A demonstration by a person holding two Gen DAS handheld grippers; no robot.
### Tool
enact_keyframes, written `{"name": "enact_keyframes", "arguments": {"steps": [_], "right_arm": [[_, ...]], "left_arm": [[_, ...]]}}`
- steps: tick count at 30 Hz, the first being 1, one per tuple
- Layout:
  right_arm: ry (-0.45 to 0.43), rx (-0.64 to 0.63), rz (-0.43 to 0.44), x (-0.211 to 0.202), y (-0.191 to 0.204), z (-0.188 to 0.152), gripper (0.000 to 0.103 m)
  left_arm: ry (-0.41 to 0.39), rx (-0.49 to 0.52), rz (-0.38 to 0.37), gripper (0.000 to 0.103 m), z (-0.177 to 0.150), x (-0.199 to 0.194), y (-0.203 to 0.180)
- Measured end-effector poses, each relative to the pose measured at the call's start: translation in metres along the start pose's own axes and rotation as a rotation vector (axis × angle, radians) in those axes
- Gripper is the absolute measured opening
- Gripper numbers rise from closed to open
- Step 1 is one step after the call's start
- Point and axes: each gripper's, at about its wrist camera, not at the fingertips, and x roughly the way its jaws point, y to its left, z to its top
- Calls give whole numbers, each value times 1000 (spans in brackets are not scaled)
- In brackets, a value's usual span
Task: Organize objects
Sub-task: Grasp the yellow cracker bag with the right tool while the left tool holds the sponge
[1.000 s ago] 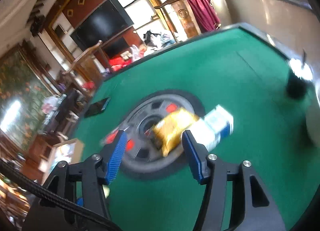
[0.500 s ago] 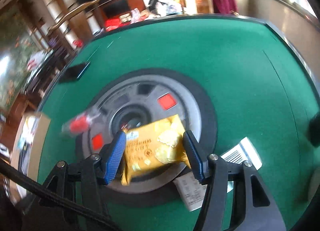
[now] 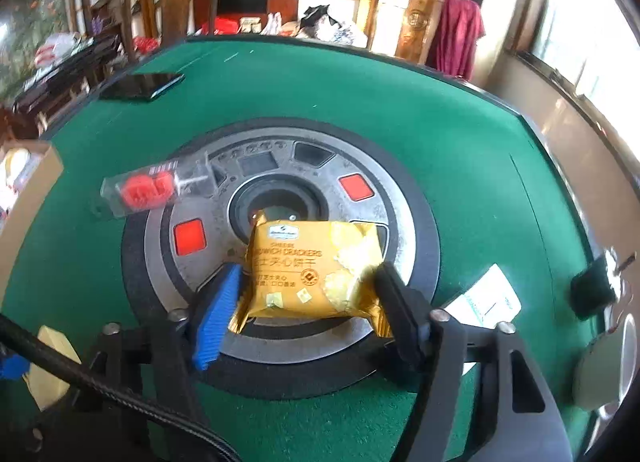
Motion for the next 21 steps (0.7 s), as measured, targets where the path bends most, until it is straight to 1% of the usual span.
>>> {"name": "enact_keyframes", "arguments": {"steps": [2, 4, 7, 8, 9, 12, 13, 16, 18, 19, 20, 21], "right_arm": [[3, 43, 46, -3, -8, 2, 46], [-10, 64, 59, -7, -10, 2, 45], [-13, 102, 103, -12, -11, -1, 44], [-13, 106, 113, -13, -10, -1, 41], [-20, 104, 119, -15, -6, -1, 40], [-52, 104, 137, -29, -1, -4, 18], [-58, 113, 169, -34, -1, -5, 9], [-27, 130, 233, -37, 0, -13, 9], [-24, 174, 280, -38, -4, -16, 10], [-39, 201, 300, -40, -8, -13, 16], [-52, 215, 299, -41, -12, -10, 32], [-69, 231, 298, -41, -17, -7, 41]], "left_arm": [[-2, -5, -7, 41, 0, -1, 1], [-4, -12, -15, 41, 0, -1, 3], [-9, -13, -28, 40, -1, -3, 3], [-11, -13, -31, 40, -1, -3, 3], [-14, -15, -33, 40, -1, -4, 3], [-15, -29, -39, 40, 0, -3, 6], [-14, -32, -39, 40, 0, -3, 6], [-16, -36, -39, 40, 0, -3, 6], [-13, -35, -42, 40, 0, -2, 6], [-11, -34, -44, 40, -1, -2, 6], [-10, -31, -45, 40, -1, -2, 5], [-10, -28, -45, 40, -1, -3, 4]]}}
